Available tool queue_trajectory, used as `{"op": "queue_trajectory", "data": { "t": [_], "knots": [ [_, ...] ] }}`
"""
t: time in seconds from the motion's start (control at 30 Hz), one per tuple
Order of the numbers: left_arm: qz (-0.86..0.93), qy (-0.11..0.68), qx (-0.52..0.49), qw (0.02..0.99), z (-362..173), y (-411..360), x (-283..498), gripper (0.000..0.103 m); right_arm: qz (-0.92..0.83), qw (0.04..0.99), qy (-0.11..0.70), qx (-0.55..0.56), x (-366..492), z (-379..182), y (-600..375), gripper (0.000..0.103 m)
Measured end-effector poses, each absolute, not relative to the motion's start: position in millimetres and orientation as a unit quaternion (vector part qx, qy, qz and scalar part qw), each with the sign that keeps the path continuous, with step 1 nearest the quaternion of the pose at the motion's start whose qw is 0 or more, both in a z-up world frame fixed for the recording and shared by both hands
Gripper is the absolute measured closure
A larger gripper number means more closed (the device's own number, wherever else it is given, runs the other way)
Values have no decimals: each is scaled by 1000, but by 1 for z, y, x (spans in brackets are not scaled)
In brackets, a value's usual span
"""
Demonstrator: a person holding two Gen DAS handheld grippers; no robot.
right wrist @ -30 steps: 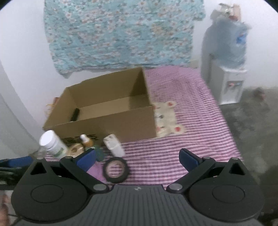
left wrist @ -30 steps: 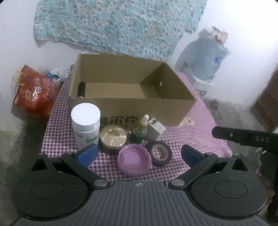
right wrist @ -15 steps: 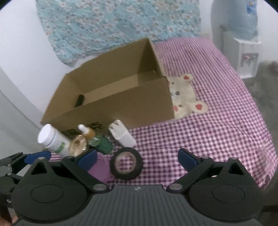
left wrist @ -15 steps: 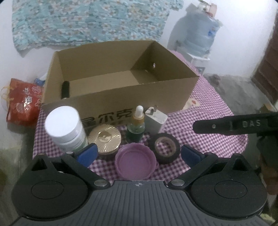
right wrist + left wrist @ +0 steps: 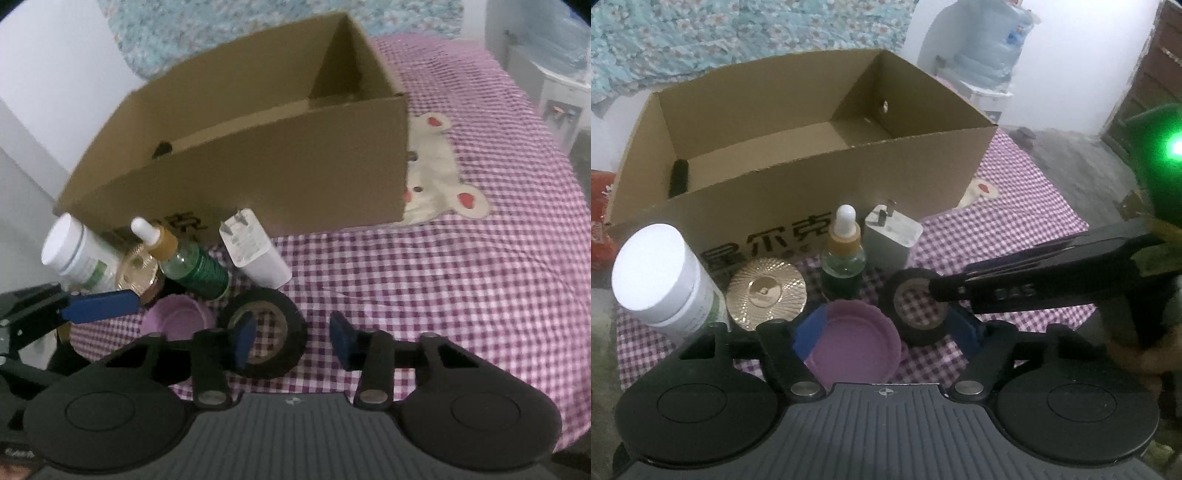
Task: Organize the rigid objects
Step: 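Lower the right gripper onto the black tape roll and close on it, then lift the black tape roll into the cardboard box and open the right gripper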
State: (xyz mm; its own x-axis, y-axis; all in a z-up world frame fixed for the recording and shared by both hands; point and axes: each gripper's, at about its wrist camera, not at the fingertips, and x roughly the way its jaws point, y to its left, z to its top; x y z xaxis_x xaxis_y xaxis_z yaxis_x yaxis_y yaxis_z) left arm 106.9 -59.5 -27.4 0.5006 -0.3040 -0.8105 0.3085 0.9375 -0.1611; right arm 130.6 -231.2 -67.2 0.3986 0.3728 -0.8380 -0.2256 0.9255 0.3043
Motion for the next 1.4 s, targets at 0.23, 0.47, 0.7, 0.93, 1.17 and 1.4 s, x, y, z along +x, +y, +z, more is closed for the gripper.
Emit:
{"op": "queue_trajectory", "data": {
  "t": [0.23, 0.47, 0.7, 0.93, 1.17, 1.4],
  "knots": [
    [-183, 473, 9, 862, -31, -63, 106, 35, 193, 830, 523, 34, 134, -78, -224, 81],
    [-218, 474, 31, 853, -30, -82, 106, 33, 171, 831, 527, 50, 130, -77, -256, 83],
    [-267, 485, 78, 829, -45, -122, 112, 32, 153, 826, 535, 87, 124, -77, -296, 83],
    [-272, 503, 106, 813, -61, -148, 123, 31, 161, 823, 533, 109, 121, -73, -308, 83],
    [-265, 518, 131, 803, -74, -162, 129, 31, 169, 822, 529, 123, 123, -80, -306, 83],
    [-265, 509, 155, 804, -76, -173, 130, 32, 173, 822, 525, 137, 124, -82, -307, 83]
  ]
}}
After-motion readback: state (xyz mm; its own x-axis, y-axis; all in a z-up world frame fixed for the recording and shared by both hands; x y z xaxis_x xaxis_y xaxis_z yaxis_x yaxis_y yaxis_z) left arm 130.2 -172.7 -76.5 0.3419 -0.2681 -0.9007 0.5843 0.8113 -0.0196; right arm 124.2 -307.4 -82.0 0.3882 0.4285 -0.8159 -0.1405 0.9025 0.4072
